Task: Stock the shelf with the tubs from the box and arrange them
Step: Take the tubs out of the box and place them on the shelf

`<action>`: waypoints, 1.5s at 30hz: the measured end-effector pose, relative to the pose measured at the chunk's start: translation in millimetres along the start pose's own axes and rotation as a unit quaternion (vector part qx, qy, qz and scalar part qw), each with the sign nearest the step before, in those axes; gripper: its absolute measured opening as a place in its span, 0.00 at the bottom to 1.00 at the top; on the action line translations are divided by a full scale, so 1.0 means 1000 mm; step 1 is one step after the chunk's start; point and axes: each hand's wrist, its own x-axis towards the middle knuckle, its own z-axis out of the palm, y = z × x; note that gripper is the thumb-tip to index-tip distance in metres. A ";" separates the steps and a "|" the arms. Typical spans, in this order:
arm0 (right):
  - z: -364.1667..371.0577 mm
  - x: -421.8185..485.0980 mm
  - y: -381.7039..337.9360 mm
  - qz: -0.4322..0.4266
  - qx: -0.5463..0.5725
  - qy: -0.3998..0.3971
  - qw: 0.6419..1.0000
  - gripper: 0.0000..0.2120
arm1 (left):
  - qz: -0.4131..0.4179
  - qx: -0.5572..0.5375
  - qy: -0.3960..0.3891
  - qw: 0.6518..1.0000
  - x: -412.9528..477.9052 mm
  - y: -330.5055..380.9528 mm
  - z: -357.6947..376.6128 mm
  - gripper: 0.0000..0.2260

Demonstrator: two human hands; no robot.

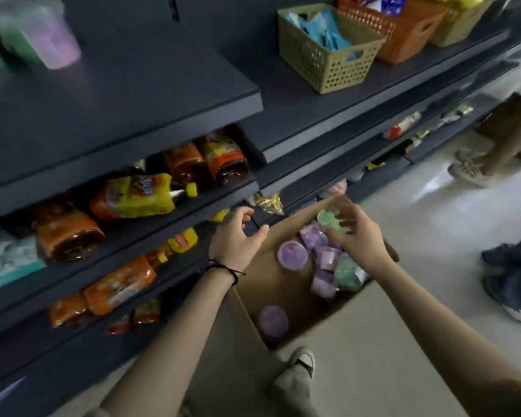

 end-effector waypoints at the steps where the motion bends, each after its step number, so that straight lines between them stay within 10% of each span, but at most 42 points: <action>1: -0.001 0.005 0.020 0.013 -0.003 -0.012 1.000 0.23 | -0.023 0.001 -0.014 1.000 0.003 -0.006 0.024 0.19; 8: 0.052 0.040 0.170 0.110 -0.033 -0.101 0.988 0.26 | -0.146 -0.001 -0.113 0.983 0.004 -0.077 0.170 0.20; 17: 0.115 0.075 0.306 0.219 -0.137 -0.018 0.966 0.38 | -0.199 0.011 -0.151 0.968 0.071 -0.171 0.301 0.39; 29: 0.145 0.082 0.339 0.300 -0.128 0.111 0.939 0.36 | -0.165 0.170 -0.163 0.958 0.137 -0.205 0.396 0.50; 45: 0.129 0.085 0.343 0.298 -0.047 -0.062 0.952 0.52 | -0.247 0.019 -0.292 0.924 0.137 -0.221 0.379 0.54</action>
